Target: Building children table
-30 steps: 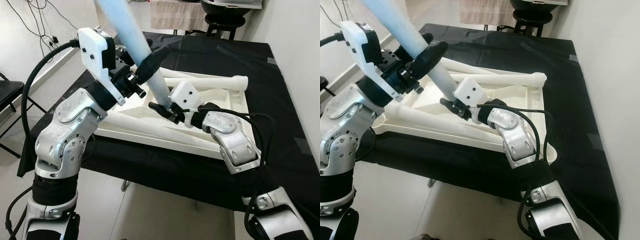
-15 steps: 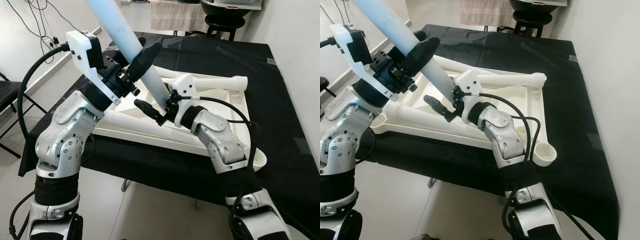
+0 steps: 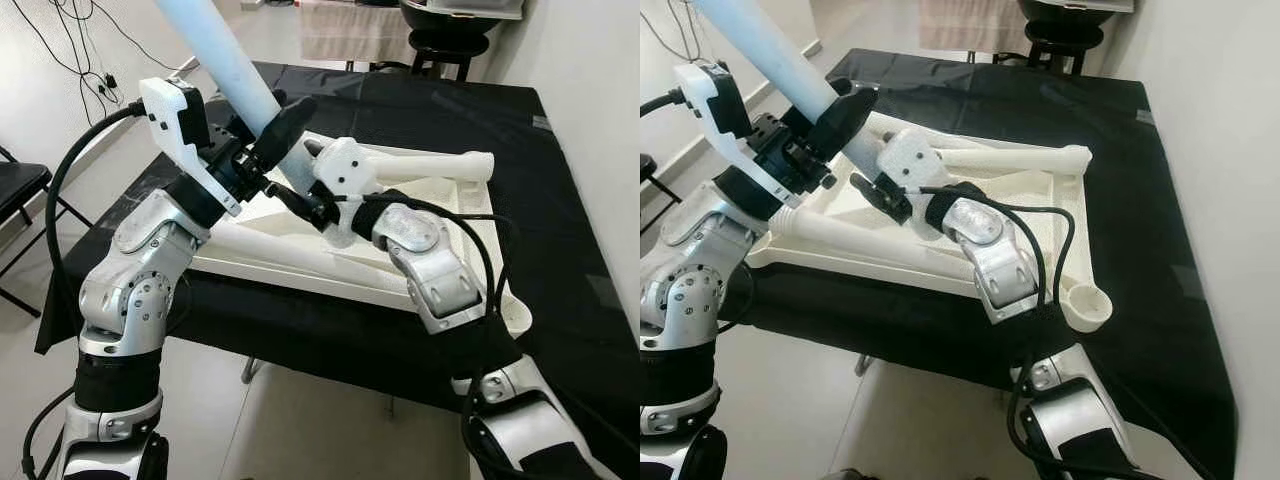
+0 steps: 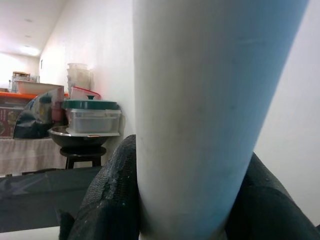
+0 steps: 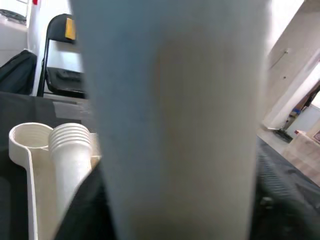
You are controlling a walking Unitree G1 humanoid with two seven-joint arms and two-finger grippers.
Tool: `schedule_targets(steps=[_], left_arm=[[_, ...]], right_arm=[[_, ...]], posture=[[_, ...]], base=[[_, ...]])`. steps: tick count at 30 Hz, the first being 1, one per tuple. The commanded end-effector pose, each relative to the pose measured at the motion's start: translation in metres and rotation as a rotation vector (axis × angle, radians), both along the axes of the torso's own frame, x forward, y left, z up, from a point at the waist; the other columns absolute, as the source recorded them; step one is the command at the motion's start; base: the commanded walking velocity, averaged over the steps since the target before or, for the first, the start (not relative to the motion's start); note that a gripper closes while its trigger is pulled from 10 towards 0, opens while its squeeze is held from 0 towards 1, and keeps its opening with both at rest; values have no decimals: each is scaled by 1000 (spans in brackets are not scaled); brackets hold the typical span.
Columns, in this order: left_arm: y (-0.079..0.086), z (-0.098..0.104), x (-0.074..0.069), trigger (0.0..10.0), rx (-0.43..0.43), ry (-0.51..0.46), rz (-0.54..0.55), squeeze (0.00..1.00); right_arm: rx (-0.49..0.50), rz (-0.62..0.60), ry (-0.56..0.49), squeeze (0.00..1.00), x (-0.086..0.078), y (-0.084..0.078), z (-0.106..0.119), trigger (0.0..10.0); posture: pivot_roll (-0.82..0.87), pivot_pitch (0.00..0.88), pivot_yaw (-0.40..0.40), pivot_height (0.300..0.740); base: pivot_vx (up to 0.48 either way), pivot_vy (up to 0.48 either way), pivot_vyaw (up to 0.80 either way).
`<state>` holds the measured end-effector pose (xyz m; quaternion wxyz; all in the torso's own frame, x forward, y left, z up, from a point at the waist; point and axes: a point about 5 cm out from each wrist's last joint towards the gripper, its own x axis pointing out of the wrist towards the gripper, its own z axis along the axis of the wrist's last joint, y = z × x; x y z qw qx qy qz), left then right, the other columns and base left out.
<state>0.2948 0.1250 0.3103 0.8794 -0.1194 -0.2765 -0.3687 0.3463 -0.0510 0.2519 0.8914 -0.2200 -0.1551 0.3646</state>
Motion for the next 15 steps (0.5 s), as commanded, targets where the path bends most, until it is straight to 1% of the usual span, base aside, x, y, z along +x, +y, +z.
schedule_targets(steps=[1,3,4,6,10,15], left_arm=[[-15,1,-5,0,-5,-19,-104,0],[-16,2,-5,0,-7,-23,-107,0],[-16,2,-5,0,-7,-23,-107,0],[-18,3,-6,0,-6,-26,-112,0],[-19,3,-7,0,-5,-28,-115,0],[-20,4,-7,0,-3,-33,-119,0]], right_arm=[[-16,-10,9,0,2,4,-1,0],[-46,5,44,0,2,6,-7,0],[-46,5,44,0,2,6,-7,0],[-58,11,84,0,1,8,-13,0],[-56,4,99,0,2,9,-16,0],[-28,-32,137,0,6,6,-17,0]], posture=[[11,90,-16,740],[11,91,-17,740],[11,91,-17,740],[11,92,-15,740],[12,92,-15,740],[11,94,-14,740]], base=[[0,0,0],[0,0,0],[0,0,0],[0,0,0],[0,0,0],[0,0,0]])
